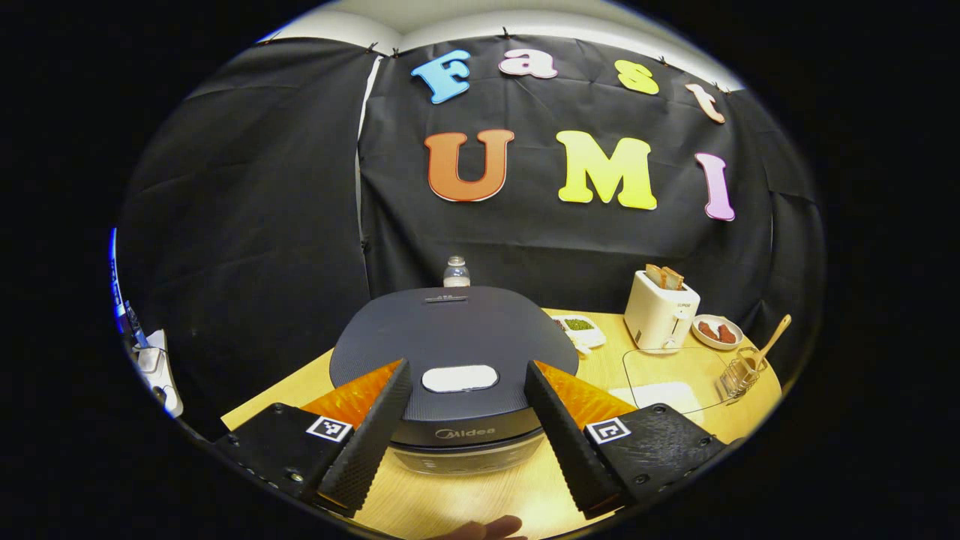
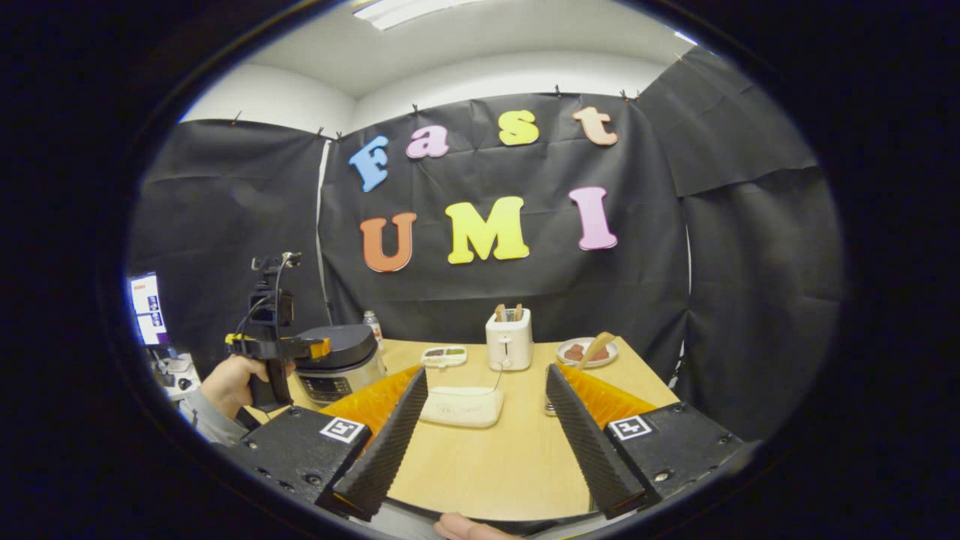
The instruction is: Close the left gripper, press the button to open the rice cooker; take a wooden spoon from the chopstick holder with the right hand, scoop a spoonful of rice and pour it into the rice cooker, then put the wooden spoon back into the chopstick holder.
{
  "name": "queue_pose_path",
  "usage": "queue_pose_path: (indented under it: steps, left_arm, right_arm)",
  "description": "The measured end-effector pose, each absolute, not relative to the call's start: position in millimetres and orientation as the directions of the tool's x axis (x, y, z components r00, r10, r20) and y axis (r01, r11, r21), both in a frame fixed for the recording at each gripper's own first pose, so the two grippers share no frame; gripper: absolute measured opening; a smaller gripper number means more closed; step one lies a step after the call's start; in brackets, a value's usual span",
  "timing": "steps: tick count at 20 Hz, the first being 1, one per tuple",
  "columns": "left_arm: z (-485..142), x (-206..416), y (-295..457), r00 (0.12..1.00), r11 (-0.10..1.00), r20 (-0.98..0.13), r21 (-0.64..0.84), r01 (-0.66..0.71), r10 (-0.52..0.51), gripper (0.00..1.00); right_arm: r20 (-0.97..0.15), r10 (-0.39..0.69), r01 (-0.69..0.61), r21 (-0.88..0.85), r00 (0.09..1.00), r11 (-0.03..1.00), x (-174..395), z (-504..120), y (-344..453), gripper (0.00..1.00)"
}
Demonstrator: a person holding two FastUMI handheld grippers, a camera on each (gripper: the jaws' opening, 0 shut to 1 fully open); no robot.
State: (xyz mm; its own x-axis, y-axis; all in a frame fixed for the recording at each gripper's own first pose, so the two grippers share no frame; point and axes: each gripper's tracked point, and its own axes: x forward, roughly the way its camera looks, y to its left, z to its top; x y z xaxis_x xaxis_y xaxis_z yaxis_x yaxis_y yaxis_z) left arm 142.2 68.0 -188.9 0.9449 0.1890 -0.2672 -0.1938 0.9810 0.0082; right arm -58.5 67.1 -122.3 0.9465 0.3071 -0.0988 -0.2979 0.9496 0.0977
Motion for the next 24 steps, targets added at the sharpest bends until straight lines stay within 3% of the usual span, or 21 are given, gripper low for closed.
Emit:
queue_pose_path:
  steps: [8, 15, 24]
  left_arm:
    - [-196.0, 142.8, 67.3, 0.964, 0.982, -0.187, 0.008, -0.19, 0.188, 1.0]
    - [-189.8, 142.5, 68.1, 0.961, 0.979, -0.19, 0.045, -0.196, 0.202, 0.96]
    - [-137.2, 103.1, 72.7, 0.967, 0.98, -0.16, 0.038, -0.195, 0.198, 0.94]
  right_arm:
    - [-0.112, 0.304, -0.293, 0.101, 0.946, 0.951, -57.1, -125.6, 73.0, 1.0]
    - [-0.077, 0.262, -0.259, 0.052, 0.962, 0.965, -59.4, -109.6, 65.6, 1.0]
    - [-0.06, 0.227, -0.225, 0.04, 0.972, 0.973, -52.6, -98.2, 60.3, 1.0]
